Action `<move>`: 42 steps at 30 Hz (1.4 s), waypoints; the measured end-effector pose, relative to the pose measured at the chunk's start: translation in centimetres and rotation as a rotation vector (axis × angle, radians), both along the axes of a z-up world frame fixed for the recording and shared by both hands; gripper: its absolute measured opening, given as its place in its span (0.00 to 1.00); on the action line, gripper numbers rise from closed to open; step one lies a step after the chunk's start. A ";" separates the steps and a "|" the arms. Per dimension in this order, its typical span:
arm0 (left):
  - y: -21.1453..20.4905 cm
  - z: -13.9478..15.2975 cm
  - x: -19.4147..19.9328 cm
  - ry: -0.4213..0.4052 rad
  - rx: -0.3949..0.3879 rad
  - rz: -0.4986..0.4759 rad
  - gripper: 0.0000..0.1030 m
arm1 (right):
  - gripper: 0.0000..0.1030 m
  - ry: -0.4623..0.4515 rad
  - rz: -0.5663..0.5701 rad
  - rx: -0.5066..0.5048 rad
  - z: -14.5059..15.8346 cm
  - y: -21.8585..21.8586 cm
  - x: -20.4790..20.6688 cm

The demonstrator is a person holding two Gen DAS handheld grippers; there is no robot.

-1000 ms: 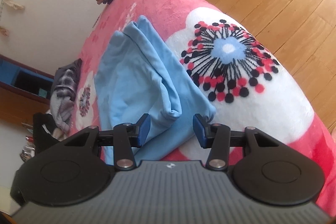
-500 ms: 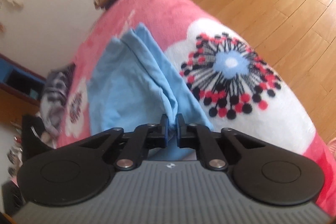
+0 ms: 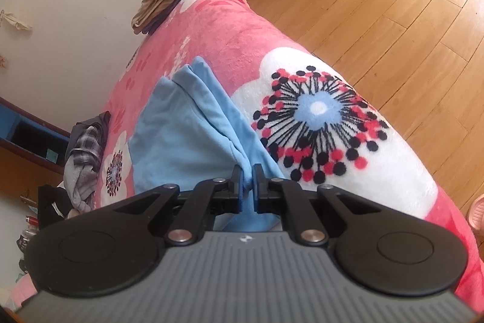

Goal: Fold clothes

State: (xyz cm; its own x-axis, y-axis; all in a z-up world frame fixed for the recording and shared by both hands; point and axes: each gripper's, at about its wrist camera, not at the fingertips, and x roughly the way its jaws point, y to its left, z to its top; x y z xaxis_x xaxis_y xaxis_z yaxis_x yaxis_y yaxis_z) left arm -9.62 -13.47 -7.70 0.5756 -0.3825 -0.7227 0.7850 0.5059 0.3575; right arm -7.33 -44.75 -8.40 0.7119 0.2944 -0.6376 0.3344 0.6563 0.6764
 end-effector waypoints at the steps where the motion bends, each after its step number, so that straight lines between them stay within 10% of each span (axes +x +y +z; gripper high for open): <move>1: 0.0 0.0 0.1 -0.004 -0.001 0.010 0.25 | 0.04 0.001 0.000 0.000 0.0 0.0 -0.1; 13: 1.0 0.1 -0.6 -0.061 -0.002 0.013 0.04 | 0.04 0.002 -0.017 0.012 0.0 -0.2 -0.2; 42: 1.8 -1.0 -1.2 -0.028 0.066 -0.090 0.04 | 0.04 0.024 0.017 -0.128 -0.3 0.7 -1.0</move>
